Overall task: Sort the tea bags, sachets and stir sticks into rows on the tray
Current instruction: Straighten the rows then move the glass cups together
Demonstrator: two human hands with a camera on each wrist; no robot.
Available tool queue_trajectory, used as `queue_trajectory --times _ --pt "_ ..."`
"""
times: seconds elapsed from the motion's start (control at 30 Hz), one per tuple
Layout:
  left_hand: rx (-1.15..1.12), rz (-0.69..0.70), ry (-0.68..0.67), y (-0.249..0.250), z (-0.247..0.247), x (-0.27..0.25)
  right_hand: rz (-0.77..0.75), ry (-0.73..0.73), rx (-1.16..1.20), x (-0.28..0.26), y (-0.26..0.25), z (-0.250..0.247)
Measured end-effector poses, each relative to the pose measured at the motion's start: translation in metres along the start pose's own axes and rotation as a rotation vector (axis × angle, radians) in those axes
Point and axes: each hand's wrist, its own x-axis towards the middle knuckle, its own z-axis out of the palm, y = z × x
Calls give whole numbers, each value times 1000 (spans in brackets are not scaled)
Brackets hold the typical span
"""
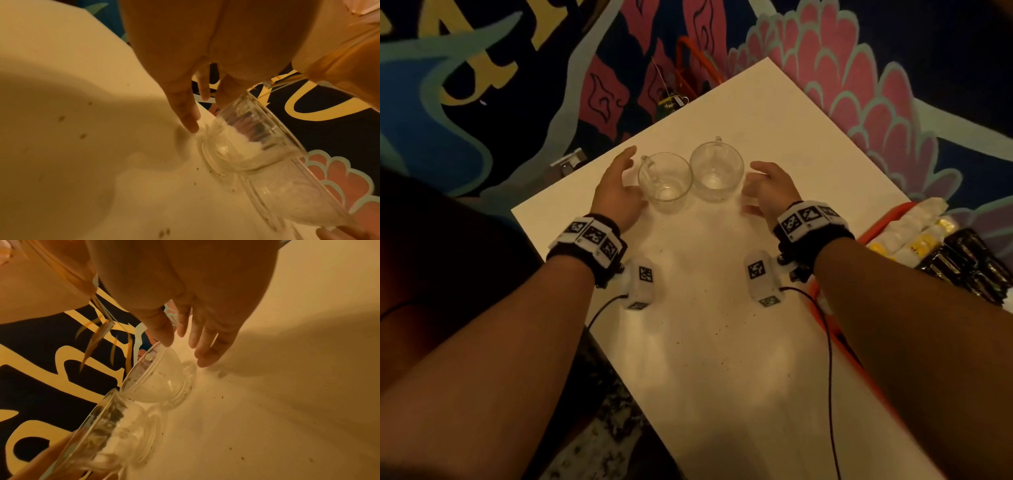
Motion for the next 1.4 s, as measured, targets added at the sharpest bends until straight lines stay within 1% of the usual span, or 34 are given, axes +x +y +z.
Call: queue_trajectory --times 0.03,0.1,0.2,0.27,0.37,0.43,0.53,0.6,0.7,0.77,0.87,0.93,0.97,1.03,1.1,1.17,1.27,1.4 --pt "-8 17 -27 1 -1 1 -3 -18 19 -1 0 2" --pt "-32 28 -31 3 -1 -1 -10 -29 29 -4 4 7" --pt "-75 -5 17 4 3 -9 -19 11 22 -7 13 12" --pt "-82 -2 58 2 4 -14 -15 49 -1 -7 17 13" --pt "-86 -16 140 -1 3 -19 -35 115 -141 2 13 10" --pt "-74 -11 169 -4 1 -23 -99 118 -256 11 5 7" --pt "-96 -9 173 -6 -2 -30 -184 19 -448 17 -9 6" --pt "-101 -21 171 -7 -4 -36 -212 -36 -549 17 -14 7" --pt "-94 -43 166 -8 -6 -45 -211 10 -584 17 -14 7" --pt "-82 -74 157 -12 -5 -50 -172 5 -595 15 -10 7" --pt "-34 -90 139 -14 -3 -59 -110 -74 -570 9 -2 5" --pt "0 -100 99 -13 1 -67 -70 -157 -494 2 4 6" --pt "-23 -123 71 -11 4 -71 -49 -196 -441 -2 6 6" --pt "-173 -175 19 -6 10 -77 -37 -229 -360 -10 10 8" --pt "-328 -196 27 -1 15 -82 -35 -201 -272 -18 15 9" --pt "-417 -206 76 1 18 -88 -20 -148 -161 -28 21 10" --pt "-427 -176 98 4 26 -102 0 -89 -49 -44 36 2" --pt "-397 -143 62 15 48 -128 -15 -5 40 -74 54 -26"
